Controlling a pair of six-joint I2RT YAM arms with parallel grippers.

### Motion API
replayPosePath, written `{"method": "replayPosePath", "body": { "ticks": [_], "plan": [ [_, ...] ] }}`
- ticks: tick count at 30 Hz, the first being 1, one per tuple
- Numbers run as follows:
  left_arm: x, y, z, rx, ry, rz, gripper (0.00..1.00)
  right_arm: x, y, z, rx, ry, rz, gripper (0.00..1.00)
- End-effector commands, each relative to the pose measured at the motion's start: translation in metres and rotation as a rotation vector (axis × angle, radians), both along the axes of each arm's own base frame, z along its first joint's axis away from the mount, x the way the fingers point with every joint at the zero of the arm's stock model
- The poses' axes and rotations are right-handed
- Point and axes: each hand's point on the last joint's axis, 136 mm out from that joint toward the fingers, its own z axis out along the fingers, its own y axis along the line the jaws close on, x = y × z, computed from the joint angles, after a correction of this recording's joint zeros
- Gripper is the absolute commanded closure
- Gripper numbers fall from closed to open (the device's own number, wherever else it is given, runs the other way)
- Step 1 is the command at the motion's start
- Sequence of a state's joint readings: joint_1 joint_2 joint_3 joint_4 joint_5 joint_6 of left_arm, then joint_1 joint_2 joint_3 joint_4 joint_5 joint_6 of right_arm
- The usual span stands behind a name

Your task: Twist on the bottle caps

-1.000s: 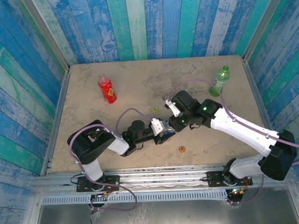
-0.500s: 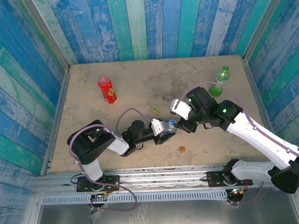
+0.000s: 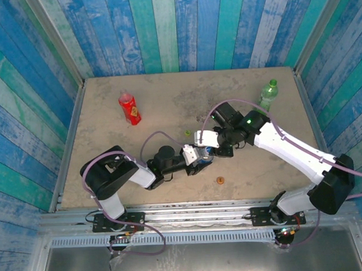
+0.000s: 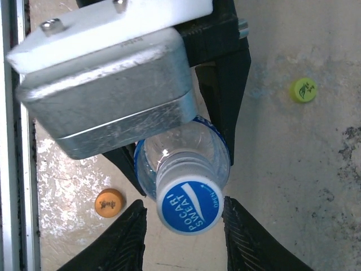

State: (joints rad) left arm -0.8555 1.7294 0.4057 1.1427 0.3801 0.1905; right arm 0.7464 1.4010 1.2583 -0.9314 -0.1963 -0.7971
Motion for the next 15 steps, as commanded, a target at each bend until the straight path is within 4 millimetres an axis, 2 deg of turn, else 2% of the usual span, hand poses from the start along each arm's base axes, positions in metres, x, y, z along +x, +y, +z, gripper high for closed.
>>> {"method": "replayPosePath", "body": {
  "ticks": [1,5,10,15],
  "plan": [
    [-0.0078,0.0055,-0.0083,0.042,0.022,-0.014,0.43,-0.0007,-0.0047,0.0032,-0.027,-0.007,0.04,0.62],
    [-0.008,0.0053,-0.009,0.044,0.022,-0.014,0.43,-0.0022,-0.0026,0.002,-0.02,0.008,0.042,0.68],
    [-0.0078,0.0048,-0.0079,0.04,0.022,-0.016,0.43,-0.0024,-0.0016,-0.0007,-0.02,0.018,0.043,0.65],
    [-0.0086,0.0055,-0.0074,0.039,0.024,-0.017,0.42,-0.0036,-0.0005,-0.0026,-0.016,0.032,0.034,0.67]
  ]
}}
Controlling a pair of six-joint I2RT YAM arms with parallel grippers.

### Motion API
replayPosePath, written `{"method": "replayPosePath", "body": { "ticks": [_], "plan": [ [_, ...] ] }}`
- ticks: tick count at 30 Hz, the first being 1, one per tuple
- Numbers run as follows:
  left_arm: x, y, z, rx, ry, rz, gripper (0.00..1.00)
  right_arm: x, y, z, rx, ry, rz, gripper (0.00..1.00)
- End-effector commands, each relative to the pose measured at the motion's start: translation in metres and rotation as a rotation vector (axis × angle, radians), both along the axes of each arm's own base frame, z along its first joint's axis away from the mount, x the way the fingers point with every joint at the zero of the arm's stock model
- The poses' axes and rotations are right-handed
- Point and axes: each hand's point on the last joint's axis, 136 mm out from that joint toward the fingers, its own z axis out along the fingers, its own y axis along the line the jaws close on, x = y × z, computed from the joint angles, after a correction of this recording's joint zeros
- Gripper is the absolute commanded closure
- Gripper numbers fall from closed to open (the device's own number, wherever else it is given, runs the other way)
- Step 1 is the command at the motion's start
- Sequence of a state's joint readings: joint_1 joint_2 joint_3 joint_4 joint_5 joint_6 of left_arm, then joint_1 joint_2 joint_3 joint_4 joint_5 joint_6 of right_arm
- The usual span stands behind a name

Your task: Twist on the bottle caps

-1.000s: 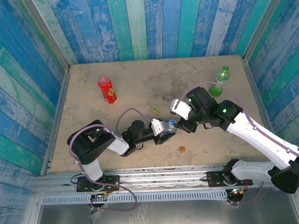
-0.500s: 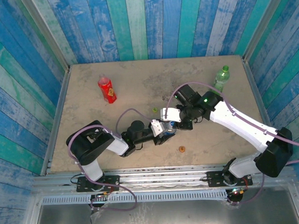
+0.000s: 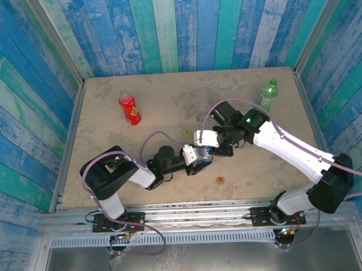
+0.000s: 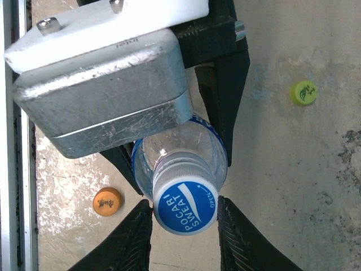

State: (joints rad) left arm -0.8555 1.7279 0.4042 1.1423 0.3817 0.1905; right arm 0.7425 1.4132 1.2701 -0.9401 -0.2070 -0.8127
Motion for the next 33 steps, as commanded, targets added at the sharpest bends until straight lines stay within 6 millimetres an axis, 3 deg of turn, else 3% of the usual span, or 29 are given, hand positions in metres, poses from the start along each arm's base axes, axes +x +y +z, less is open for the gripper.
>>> {"method": "replayPosePath", "body": {
  "ticks": [1,21,28,33],
  "plan": [
    [-0.0078,0.0051,-0.0074,0.039,0.022,-0.015,0.42,-0.0038,-0.0017,-0.0028,-0.014,0.027,0.016,0.68],
    [-0.0079,0.0062,-0.0062,0.038,0.019,-0.011,0.42,-0.0009,0.0001,-0.0056,-0.015,0.043,-0.016,0.62],
    [-0.0053,0.008,-0.0061,0.036,0.013,0.008,0.42,-0.0039,0.0021,-0.0051,-0.001,0.085,-0.059,0.76],
    [-0.0016,0.0087,-0.0076,0.047,0.006,0.026,0.42,-0.0038,0.0025,-0.0072,0.022,0.182,-0.273,0.79]
  ]
}}
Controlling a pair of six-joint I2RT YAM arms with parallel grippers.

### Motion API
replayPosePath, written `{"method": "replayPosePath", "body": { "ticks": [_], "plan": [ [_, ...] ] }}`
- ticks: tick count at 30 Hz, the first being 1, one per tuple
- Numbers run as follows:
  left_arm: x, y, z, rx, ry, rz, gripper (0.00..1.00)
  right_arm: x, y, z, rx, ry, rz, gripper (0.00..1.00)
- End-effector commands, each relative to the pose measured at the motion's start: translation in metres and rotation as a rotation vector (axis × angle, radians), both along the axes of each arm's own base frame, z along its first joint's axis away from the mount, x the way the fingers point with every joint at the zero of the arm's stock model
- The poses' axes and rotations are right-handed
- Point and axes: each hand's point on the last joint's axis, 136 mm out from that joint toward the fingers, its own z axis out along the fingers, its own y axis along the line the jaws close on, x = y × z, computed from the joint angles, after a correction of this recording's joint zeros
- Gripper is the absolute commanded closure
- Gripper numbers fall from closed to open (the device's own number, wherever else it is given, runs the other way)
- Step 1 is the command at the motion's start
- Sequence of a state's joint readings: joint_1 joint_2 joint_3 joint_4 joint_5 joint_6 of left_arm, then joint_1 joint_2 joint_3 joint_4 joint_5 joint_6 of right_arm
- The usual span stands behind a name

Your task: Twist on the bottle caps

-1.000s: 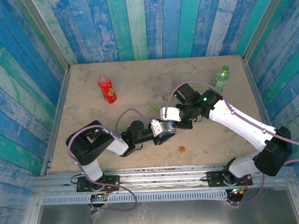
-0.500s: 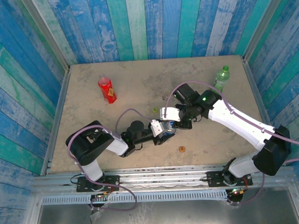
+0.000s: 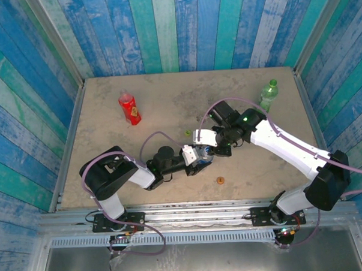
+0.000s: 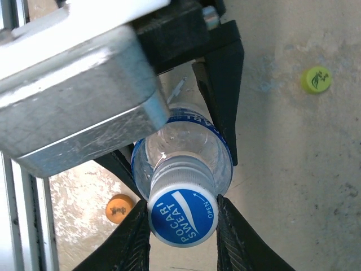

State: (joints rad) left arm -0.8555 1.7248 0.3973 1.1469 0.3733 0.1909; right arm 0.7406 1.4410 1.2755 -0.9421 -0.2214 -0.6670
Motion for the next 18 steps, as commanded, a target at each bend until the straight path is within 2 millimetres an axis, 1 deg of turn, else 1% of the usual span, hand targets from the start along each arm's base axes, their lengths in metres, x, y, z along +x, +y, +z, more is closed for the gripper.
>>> {"method": "replayPosePath", "body": {
  "ticks": [1,3,5,6,7,9,10,12,14,15,18],
  "plan": [
    [-0.002,0.007,-0.007,0.045,0.007,0.019,0.42,-0.007,0.0,-0.004,0.013,0.13,-0.201,0.79],
    [-0.002,0.007,-0.008,0.047,0.008,0.019,0.42,-0.006,-0.001,-0.011,0.011,0.172,-0.359,0.79],
    [-0.002,0.007,-0.008,0.045,0.009,0.021,0.42,0.001,-0.001,-0.016,0.015,0.179,-0.532,0.78],
    [-0.001,0.007,-0.008,0.046,0.011,0.023,0.42,0.005,-0.002,-0.019,0.027,0.188,-0.642,0.83],
    [-0.001,0.008,-0.009,0.048,0.015,0.026,0.42,0.006,-0.001,-0.024,0.049,0.226,-0.746,0.83],
    [-0.002,0.01,-0.011,0.052,0.02,0.029,0.42,0.003,0.002,-0.033,0.082,0.274,-0.889,0.84],
    [-0.003,0.01,-0.011,0.052,0.022,0.03,0.42,0.0,0.007,-0.034,0.093,0.255,-0.908,0.82],
    [-0.004,0.011,-0.012,0.051,0.027,0.03,0.42,0.002,0.007,-0.033,0.103,0.231,-0.954,0.8],
    [-0.004,0.011,-0.012,0.054,0.029,0.029,0.42,0.004,0.008,-0.028,0.115,0.212,-0.938,0.77],
    [-0.003,0.012,-0.012,0.053,0.029,0.031,0.42,0.007,0.006,-0.023,0.121,0.187,-0.932,0.74],
    [-0.004,0.012,-0.012,0.05,0.03,0.033,0.42,0.009,0.008,-0.003,0.169,0.156,-0.853,0.62]
  ]
}}
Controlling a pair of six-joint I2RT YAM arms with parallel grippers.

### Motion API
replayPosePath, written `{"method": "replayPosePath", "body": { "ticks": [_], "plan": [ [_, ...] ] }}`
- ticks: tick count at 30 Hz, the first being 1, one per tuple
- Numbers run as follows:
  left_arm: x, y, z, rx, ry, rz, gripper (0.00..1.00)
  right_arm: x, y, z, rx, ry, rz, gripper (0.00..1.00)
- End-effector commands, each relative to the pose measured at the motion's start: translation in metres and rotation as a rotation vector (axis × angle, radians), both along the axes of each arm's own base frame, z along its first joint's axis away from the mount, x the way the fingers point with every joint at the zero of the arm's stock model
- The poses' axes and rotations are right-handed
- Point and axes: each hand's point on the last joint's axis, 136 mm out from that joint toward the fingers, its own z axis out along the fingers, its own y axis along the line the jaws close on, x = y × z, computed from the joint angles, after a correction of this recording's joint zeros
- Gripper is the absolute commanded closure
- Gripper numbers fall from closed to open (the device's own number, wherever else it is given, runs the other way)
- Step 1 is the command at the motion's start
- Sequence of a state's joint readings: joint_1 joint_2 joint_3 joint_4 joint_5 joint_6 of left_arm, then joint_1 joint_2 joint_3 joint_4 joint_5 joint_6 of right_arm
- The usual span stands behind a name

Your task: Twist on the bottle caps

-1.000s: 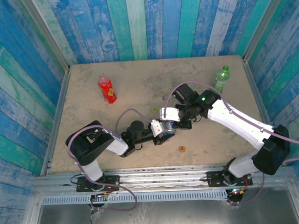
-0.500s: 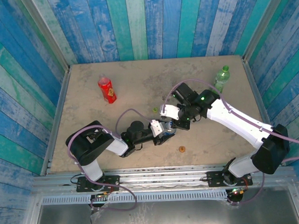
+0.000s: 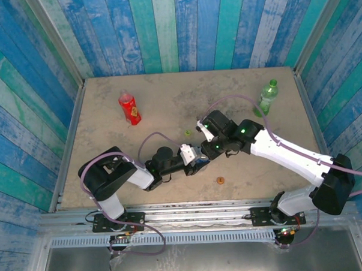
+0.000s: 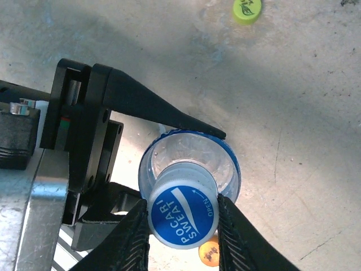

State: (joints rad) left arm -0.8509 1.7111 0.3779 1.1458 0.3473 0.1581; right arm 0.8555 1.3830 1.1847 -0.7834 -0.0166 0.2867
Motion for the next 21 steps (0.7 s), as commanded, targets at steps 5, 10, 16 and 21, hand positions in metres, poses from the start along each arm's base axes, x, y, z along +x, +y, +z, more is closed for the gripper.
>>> {"method": "replayPosePath", "body": {
  "ticks": [5,10,16,21],
  "plan": [
    [-0.003,0.011,-0.005,-0.007,0.04,0.02,0.45,0.0,-0.006,0.027,0.07,-0.078,0.07,0.41],
    [-0.002,0.01,-0.007,-0.026,0.063,0.006,0.44,0.005,-0.006,0.037,0.226,-0.091,0.057,0.42],
    [-0.003,0.01,-0.007,-0.032,0.055,0.003,0.44,0.018,0.004,0.032,0.41,0.006,0.058,0.6],
    [-0.001,0.008,-0.008,-0.028,0.071,0.003,0.44,0.024,0.005,0.013,0.46,0.103,0.081,0.68]
  ]
}}
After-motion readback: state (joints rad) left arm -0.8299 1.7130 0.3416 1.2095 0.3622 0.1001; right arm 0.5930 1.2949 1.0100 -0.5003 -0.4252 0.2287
